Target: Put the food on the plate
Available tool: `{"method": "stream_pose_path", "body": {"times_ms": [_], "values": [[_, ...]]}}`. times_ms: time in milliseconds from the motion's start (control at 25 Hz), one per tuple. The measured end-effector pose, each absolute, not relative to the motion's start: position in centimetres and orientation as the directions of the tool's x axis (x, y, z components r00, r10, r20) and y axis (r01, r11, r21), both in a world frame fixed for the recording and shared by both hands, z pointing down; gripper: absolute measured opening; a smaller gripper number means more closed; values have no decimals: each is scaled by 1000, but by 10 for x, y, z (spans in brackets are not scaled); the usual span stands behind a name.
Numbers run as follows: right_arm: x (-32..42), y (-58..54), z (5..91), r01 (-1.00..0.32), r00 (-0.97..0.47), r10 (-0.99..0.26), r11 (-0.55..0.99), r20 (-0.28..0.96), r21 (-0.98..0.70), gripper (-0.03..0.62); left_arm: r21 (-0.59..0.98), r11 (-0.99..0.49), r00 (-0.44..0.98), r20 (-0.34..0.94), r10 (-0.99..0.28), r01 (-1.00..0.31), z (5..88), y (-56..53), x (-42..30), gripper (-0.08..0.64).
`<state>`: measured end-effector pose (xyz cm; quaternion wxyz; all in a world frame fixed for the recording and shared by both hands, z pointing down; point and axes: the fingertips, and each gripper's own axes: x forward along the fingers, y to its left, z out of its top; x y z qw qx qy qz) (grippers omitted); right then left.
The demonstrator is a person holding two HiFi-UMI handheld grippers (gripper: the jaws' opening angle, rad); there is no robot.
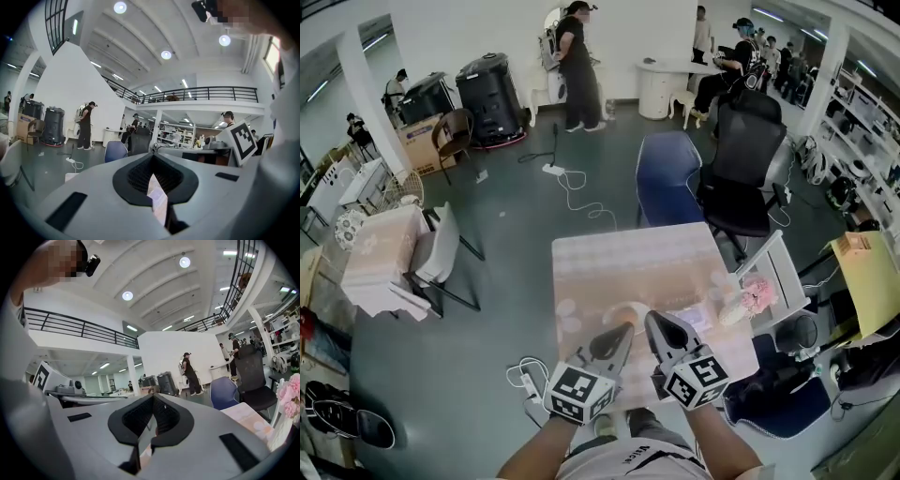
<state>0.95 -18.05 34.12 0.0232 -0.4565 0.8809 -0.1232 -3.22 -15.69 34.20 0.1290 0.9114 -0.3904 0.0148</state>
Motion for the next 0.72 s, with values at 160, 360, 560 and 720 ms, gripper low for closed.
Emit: {"method": "stream_pose_path", "body": {"times_ms": [160,360,560,720], "values": [[5,-180,343,-796,-589,-805,561,74,-227,16,224,-652,685,127,-717,-724,346,-157,-36,5],[7,-182,342,-794,-594,-801,568,75,-216,15,221,-642,674,125,-728,-734,345,-160,-36,5],[6,-189,340,-794,-595,-800,570,75,-211,15,219,-634,666,127,-735,-741,344,-167,-39,5],[5,-193,340,-793,-596,-799,573,75,-207,15,220,-628,660,127,-740,-746,345,-171,-41,5]]}}
